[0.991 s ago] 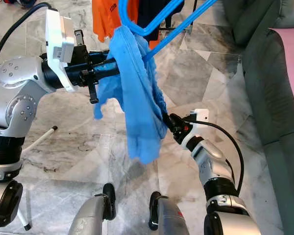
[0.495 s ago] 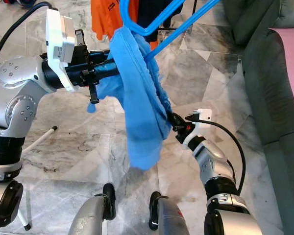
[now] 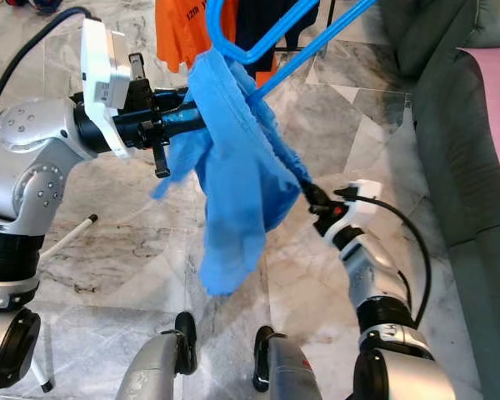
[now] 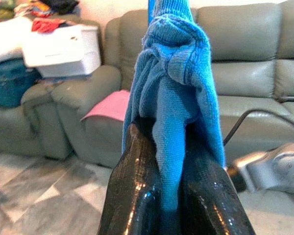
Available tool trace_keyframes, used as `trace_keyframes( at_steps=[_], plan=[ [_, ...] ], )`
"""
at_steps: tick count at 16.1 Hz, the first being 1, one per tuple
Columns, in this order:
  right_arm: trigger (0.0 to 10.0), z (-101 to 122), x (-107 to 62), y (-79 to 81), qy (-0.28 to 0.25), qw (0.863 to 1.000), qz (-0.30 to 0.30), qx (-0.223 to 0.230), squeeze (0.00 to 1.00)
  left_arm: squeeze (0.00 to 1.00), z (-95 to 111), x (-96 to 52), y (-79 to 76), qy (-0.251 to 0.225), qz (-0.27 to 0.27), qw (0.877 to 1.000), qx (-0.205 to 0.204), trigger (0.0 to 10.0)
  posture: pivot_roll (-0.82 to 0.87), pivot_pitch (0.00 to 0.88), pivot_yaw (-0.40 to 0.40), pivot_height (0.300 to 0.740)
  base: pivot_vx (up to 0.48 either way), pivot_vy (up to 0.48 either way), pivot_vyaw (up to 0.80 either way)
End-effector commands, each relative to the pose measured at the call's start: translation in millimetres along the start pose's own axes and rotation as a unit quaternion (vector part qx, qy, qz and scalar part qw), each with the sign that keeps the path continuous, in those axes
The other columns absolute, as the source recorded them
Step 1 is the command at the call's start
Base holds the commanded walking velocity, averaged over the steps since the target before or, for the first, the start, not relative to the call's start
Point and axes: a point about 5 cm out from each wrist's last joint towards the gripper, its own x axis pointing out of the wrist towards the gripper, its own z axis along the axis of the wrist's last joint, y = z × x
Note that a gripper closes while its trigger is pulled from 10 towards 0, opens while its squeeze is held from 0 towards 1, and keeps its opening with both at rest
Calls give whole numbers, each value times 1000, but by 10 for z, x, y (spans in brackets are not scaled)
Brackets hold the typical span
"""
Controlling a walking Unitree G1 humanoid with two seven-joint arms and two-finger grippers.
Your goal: Hang hanger
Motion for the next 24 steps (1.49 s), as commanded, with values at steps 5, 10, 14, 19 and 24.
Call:
trace_keyframes(
  at_steps=[5, 10, 14, 19, 24],
  plan=[
    [0, 404, -152, -298, -60, 995, -68, -26, 0, 0, -435, -272, -20, 42, 64, 996, -38, 0, 43, 349, -15, 740, 0, 0, 0],
    [0, 973, -148, -300, -135, 986, -76, -64, 0, 0, -859, -466, -147, 81, 114, 987, -83, 0, 33, 355, -21, 740, 0, 0, 0],
    [0, 1284, -43, -62, -177, 979, -41, -92, 0, 0, -1167, -509, -351, 101, 123, 981, -114, 0, 23, 356, -23, 740, 0, 0, 0],
    [0, 1470, 17, 68, -198, 975, -34, -97, 0, 0, -1379, -510, -607, 109, 105, 978, -142, 0, 18, 357, -31, 740, 0, 0, 0],
    [0, 1538, 69, 124, -202, 974, -30, -98, 0, 0, -1571, -562, -825, 139, 70, 974, -167, 0, 17, 356, -37, 740, 0, 0, 0]
  ],
)
